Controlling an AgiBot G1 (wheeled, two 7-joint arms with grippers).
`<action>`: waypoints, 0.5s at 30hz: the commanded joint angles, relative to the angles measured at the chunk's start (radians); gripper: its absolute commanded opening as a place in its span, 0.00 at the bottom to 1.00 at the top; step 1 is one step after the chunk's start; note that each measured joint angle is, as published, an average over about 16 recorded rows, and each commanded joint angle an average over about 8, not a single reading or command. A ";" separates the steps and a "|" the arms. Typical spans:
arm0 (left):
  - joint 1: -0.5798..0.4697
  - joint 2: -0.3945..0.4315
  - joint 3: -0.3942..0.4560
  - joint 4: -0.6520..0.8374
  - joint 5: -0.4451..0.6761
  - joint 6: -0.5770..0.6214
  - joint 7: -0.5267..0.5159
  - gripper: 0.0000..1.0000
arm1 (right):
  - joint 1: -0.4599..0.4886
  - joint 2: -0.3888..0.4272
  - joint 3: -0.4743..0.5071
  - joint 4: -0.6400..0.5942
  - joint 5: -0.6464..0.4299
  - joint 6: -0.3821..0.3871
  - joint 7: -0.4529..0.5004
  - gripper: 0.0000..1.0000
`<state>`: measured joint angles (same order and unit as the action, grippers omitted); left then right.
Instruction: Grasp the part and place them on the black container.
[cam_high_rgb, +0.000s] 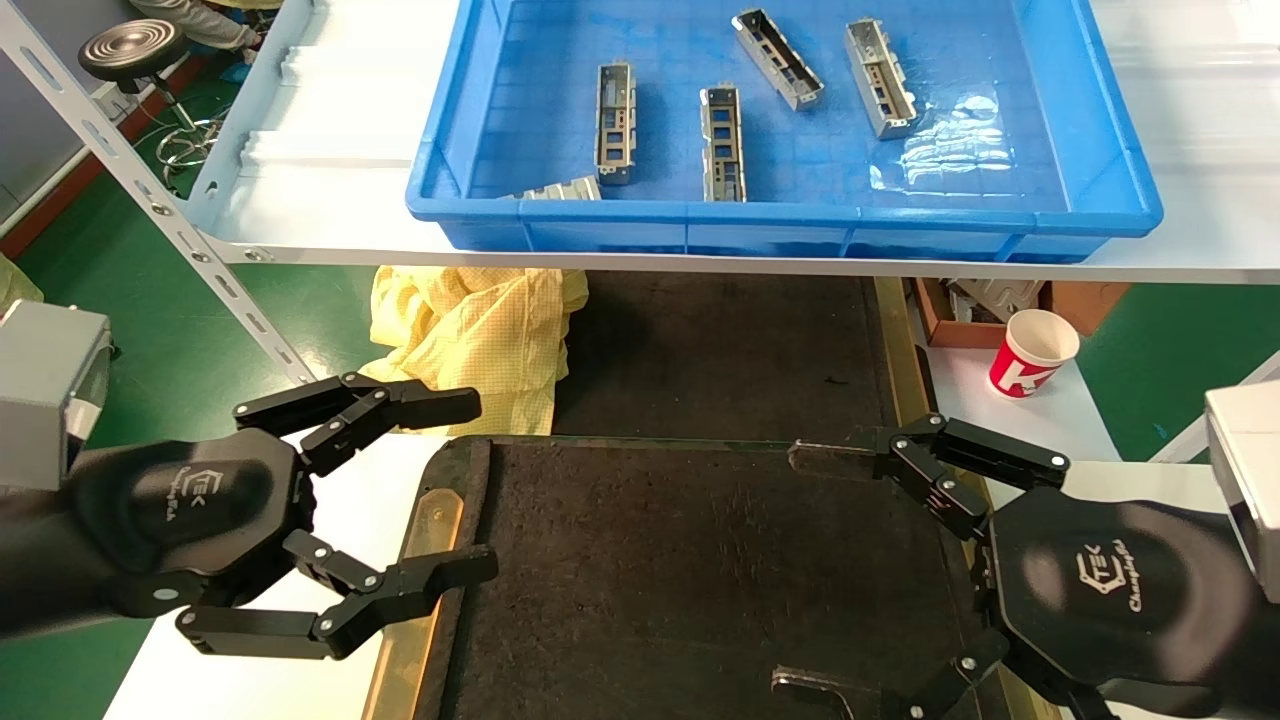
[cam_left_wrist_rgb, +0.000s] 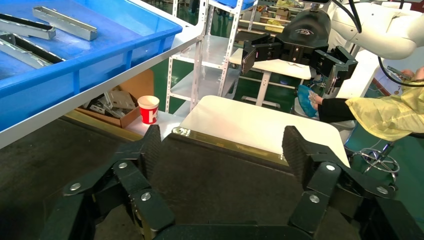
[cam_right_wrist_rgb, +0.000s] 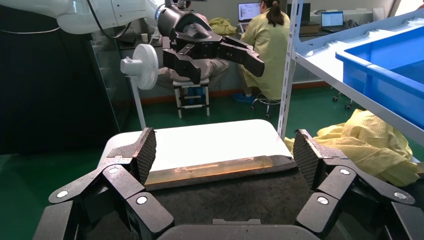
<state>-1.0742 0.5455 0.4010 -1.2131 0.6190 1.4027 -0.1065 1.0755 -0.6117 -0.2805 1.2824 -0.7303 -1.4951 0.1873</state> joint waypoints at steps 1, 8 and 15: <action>0.000 0.000 0.000 0.000 0.000 0.000 0.000 0.00 | 0.000 0.000 0.000 0.000 0.000 0.000 0.000 1.00; 0.000 0.000 0.000 0.000 0.000 0.000 0.000 0.00 | 0.000 0.000 0.000 0.000 0.000 0.000 0.000 1.00; 0.000 0.000 0.000 0.000 0.000 0.000 0.000 0.00 | 0.000 0.000 0.000 0.000 0.000 0.000 0.000 1.00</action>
<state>-1.0741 0.5455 0.4010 -1.2131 0.6190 1.4027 -0.1065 1.0755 -0.6117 -0.2805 1.2824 -0.7303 -1.4951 0.1873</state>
